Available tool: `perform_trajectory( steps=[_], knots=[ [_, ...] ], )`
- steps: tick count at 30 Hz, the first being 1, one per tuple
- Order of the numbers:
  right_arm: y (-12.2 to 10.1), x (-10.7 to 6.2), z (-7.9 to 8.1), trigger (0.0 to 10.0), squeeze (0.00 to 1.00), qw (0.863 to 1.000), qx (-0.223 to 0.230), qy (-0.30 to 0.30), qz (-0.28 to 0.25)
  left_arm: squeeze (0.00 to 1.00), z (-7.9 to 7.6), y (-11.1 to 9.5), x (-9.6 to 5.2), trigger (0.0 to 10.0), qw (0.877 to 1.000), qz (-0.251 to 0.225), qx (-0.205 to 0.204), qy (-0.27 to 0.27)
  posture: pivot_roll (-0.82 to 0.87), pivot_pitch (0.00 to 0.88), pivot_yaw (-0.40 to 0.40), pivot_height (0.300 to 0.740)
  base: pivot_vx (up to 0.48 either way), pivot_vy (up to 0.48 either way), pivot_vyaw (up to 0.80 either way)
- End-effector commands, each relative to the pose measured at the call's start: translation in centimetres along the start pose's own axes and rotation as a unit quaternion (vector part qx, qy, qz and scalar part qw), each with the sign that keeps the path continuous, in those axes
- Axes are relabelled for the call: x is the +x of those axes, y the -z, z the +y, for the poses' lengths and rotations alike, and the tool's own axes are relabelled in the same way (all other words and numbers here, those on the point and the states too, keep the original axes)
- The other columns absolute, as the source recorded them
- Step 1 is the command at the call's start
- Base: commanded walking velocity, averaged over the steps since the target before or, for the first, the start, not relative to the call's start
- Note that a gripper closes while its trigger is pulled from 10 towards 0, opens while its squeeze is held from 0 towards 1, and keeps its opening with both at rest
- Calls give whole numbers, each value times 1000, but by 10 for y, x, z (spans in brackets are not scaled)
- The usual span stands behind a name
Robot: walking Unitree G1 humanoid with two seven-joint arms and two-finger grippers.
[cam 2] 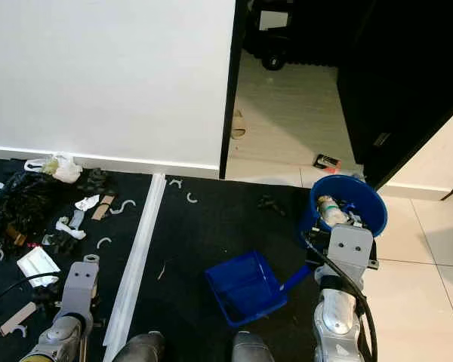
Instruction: Sweep floor
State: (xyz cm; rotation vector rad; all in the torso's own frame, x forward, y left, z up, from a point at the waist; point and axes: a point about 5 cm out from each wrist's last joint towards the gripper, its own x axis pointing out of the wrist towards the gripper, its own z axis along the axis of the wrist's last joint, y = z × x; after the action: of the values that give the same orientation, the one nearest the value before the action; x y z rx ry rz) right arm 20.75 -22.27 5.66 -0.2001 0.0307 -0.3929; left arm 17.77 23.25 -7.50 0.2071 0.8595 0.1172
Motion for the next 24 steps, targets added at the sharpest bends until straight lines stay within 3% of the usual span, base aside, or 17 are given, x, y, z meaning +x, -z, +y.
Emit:
perform_trajectory(
  steps=[1, 10, 24],
  knots=[
    [5, -5, 0, 10000, 0, 1000, 1, -13, 18, 0, -6, 6, -1, 10000, 1000, 12, 1, 8, 62, 63, -36, 740, 0, 0, 0],
    [13, -14, 5, 10000, 0, 998, 18, -60, 32, 0, -6, 7, -2, 10000, 1000, 12, 2, 7, 59, 63, -35, 740, 0, 0, 0],
    [39, -10, 4, 10000, 0, 997, 3, -43, 66, 0, -6, 6, -1, 10000, 1000, 10, 4, 10, 57, 65, -30, 740, 0, 0, 0]
  ],
)
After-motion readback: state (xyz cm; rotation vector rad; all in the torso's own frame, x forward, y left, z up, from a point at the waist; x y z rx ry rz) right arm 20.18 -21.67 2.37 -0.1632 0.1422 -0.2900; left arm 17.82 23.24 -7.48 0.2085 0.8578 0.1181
